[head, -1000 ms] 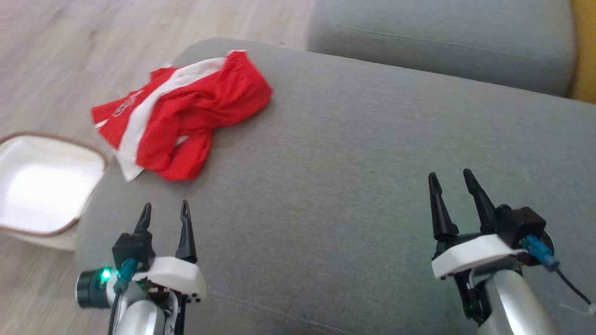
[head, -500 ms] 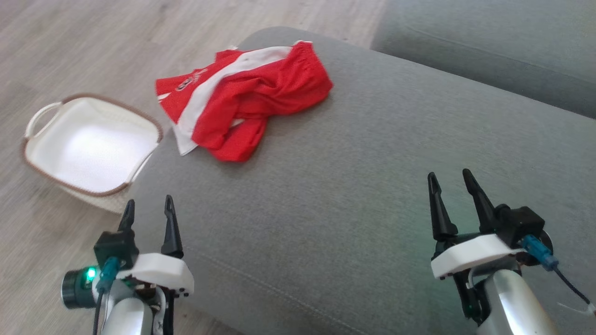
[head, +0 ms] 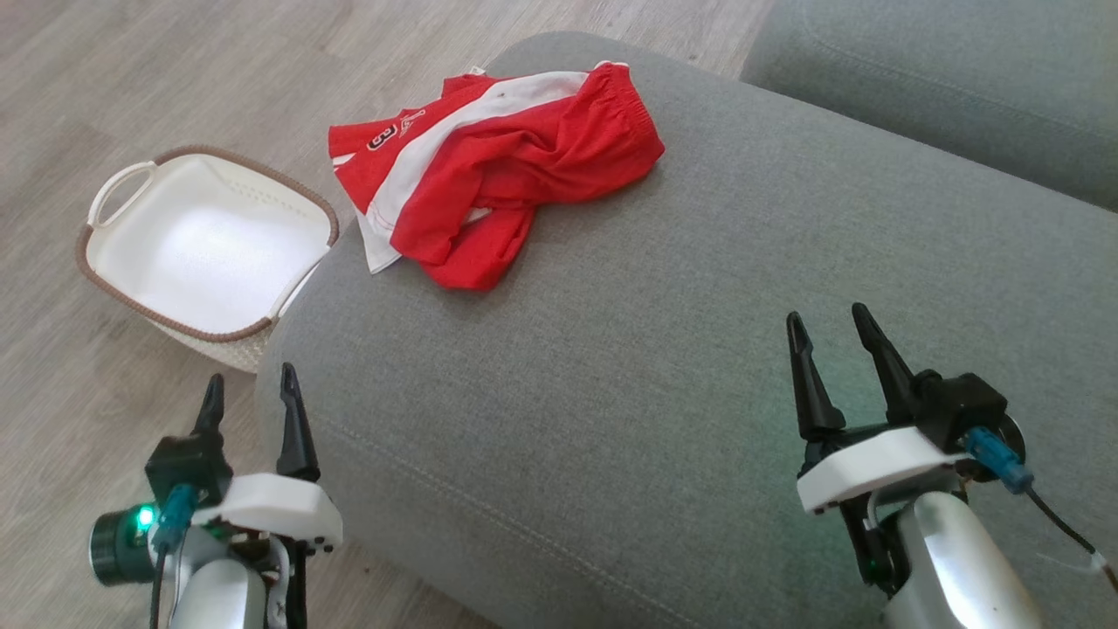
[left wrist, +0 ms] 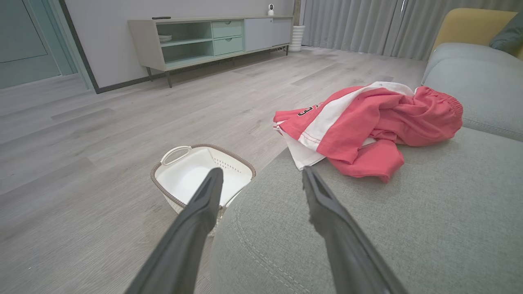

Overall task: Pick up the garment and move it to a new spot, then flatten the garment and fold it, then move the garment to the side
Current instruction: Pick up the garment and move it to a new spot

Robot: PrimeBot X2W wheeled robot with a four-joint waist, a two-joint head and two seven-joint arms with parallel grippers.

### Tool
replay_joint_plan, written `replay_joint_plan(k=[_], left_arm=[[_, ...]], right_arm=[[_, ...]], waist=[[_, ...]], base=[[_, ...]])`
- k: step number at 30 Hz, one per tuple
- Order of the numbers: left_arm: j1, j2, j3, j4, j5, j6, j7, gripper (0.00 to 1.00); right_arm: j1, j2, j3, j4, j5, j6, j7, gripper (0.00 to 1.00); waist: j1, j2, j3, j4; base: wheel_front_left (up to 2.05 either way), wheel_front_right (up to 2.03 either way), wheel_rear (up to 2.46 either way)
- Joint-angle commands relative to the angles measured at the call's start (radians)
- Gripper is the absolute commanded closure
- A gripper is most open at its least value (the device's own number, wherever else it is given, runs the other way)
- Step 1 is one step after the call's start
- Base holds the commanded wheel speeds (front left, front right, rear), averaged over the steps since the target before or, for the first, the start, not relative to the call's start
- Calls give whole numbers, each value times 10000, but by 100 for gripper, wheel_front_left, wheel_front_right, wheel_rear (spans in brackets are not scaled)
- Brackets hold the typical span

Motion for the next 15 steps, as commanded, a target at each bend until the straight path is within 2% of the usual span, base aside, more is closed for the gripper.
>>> replay_joint_plan(k=[1,7,11,15], left_arm=[[-285,151,312,-373,28,91,-124,0],[-621,149,235,-199,-360,-144,-124,0],[-1215,148,506,53,-770,-602,-124,0],[-1843,160,749,377,-737,-898,-124,0]], right_arm=[[-440,-18,268,-271,-74,75,-111,0],[-465,-81,218,-457,-249,75,-111,0],[-730,-328,427,-685,-256,75,-111,0],[-955,-567,650,-963,-219,75,-111,0]], waist=[[0,0,41,0],[0,0,430,-168],[0,0,1063,-576],[0,0,1553,-900]], base=[[0,0,0],[0,0,0],[0,0,0],[0,0,0]])
